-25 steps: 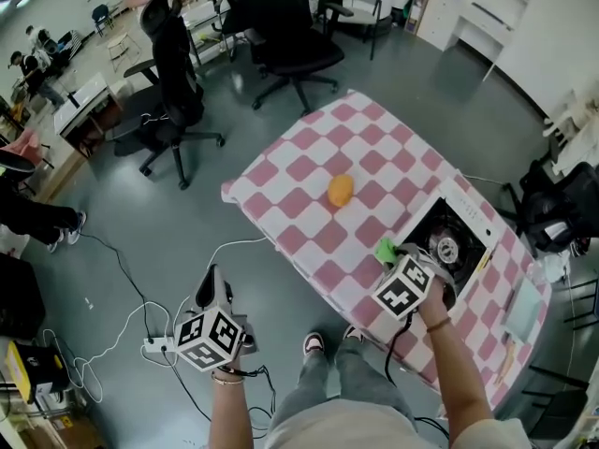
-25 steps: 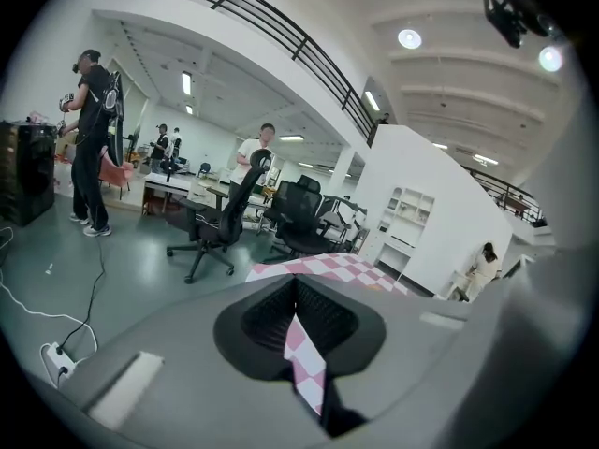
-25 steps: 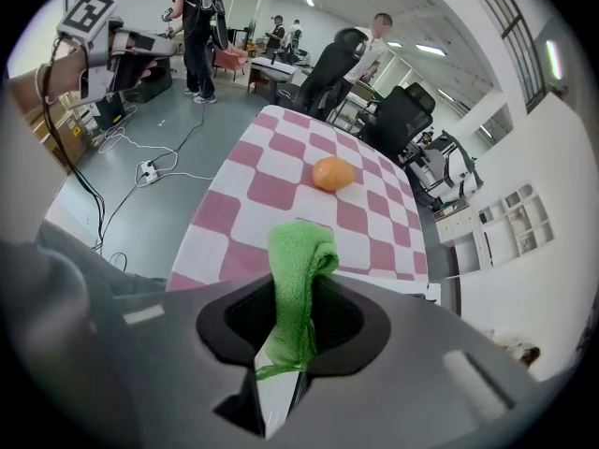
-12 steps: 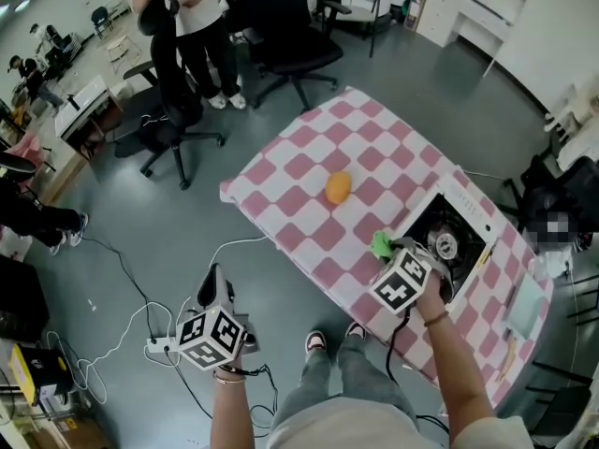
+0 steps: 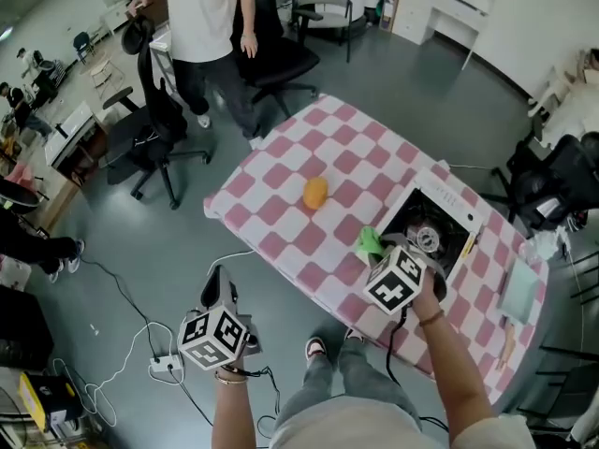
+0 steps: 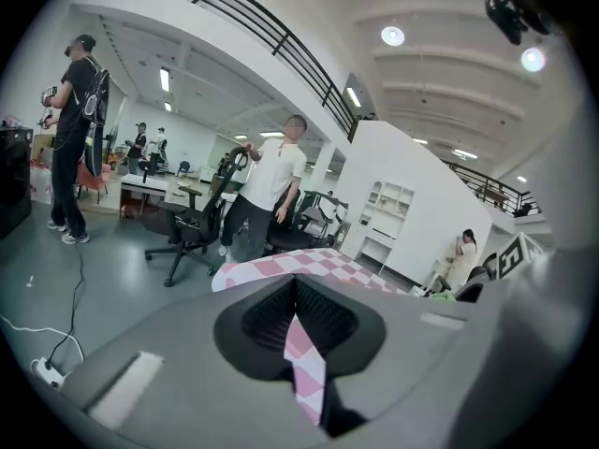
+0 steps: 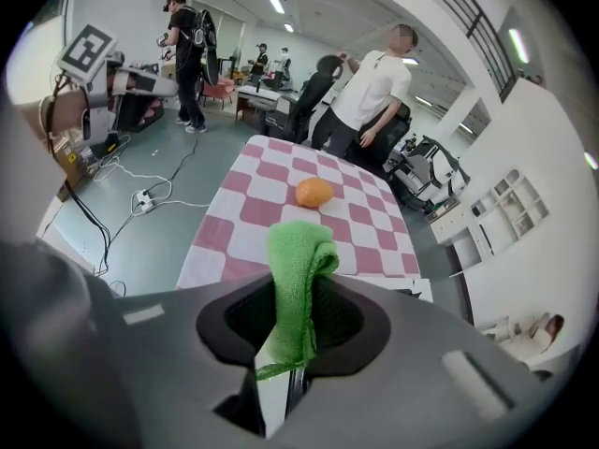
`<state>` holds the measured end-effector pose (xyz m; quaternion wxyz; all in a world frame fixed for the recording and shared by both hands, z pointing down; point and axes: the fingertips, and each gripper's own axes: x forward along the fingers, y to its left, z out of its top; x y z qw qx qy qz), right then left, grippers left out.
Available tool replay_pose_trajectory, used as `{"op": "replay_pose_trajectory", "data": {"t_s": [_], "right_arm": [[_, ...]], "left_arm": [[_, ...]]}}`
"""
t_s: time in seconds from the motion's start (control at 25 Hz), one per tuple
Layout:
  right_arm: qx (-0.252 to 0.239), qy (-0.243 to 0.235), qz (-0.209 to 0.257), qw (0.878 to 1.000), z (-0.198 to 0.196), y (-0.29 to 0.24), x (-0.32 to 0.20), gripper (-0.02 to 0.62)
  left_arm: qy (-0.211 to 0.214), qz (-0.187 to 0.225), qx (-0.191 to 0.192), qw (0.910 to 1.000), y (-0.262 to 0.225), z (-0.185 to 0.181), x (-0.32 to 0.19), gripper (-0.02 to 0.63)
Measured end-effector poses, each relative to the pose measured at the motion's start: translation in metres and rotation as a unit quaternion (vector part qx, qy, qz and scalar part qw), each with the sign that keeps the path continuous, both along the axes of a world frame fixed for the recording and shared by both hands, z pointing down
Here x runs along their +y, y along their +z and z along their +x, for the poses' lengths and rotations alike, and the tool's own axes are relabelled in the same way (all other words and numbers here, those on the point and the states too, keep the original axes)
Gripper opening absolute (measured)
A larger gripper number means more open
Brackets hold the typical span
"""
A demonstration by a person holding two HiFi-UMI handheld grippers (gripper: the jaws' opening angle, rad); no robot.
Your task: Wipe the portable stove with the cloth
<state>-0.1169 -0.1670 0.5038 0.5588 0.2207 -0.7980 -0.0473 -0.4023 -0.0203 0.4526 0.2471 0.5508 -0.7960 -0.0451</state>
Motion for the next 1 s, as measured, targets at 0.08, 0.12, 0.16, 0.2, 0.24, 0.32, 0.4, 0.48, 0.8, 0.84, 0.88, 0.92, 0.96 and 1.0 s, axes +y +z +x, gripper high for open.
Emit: {"op": "replay_pose_trajectory", "data": {"t_s": [0.08, 0.12, 0.16, 0.2, 0.24, 0.32, 0.4, 0.48, 0.8, 0.84, 0.88, 0.92, 0.96, 1.0], "right_arm": [[-0.029, 0.015, 0.005, 0.999, 0.009, -0.015, -0.003, 0.091], [-0.046, 0.025, 0.007, 0.999, 0.015, -0.023, -0.005, 0.091], [-0.064, 0.036, 0.008, 0.997, 0.021, -0.032, -0.007, 0.089], [-0.083, 0.047, 0.011, 0.995, 0.028, -0.041, -0.009, 0.089], [-0.102, 0.057, 0.013, 0.993, 0.036, -0.05, -0.011, 0.09], [-0.139, 0.082, 0.02, 0.987, 0.055, -0.066, -0.017, 0.09], [-0.181, 0.113, 0.036, 0.976, 0.078, -0.084, -0.024, 0.09], [-0.22, 0.153, 0.06, 0.962, 0.107, -0.1, -0.032, 0.091], [-0.316, 0.339, 0.145, 0.874, 0.244, -0.119, -0.031, 0.091], [-0.325, 0.363, 0.156, 0.859, 0.26, -0.118, -0.028, 0.091], [-0.333, 0.386, 0.167, 0.844, 0.276, -0.116, -0.024, 0.089], [-0.34, 0.408, 0.178, 0.828, 0.291, -0.113, -0.019, 0.091], [-0.345, 0.427, 0.189, 0.814, 0.305, -0.11, -0.016, 0.091], [-0.348, 0.444, 0.198, 0.802, 0.317, -0.108, -0.012, 0.091]], "left_arm": [[0.018, 0.001, 0.001, 0.9998, -0.002, 0.013, -0.012, 0.0], [0.028, 0.002, 0.002, 0.9996, -0.004, 0.02, -0.018, 0.0], [0.039, 0.004, 0.001, 0.9992, -0.006, 0.028, -0.026, 0.0], [0.05, 0.006, 0.0, 0.9987, -0.008, 0.036, -0.034, 0.0], [0.061, 0.008, 0.0, 0.9981, -0.011, 0.044, -0.042, 0.0], [0.084, 0.012, -0.002, 0.9964, -0.016, 0.062, -0.058, 0.001], [0.108, 0.017, -0.005, 0.994, -0.022, 0.08, -0.075, 0.0], [0.132, 0.024, -0.011, 0.9909, -0.03, 0.099, -0.094, 0.0], [0.211, 0.043, -0.044, 0.9756, -0.057, 0.168, -0.152, 0.001], [0.218, 0.045, -0.047, 0.9738, -0.059, 0.175, -0.158, 0.001], [0.225, 0.046, -0.05, 0.9719, -0.06, 0.182, -0.164, 0.001], [0.232, 0.047, -0.054, 0.9701, -0.061, 0.19, -0.169, 0.001], [0.237, 0.048, -0.057, 0.9686, -0.062, 0.197, -0.174, 0.0], [0.242, 0.049, -0.059, 0.9672, -0.062, 0.204, -0.177, 0.0]]}}
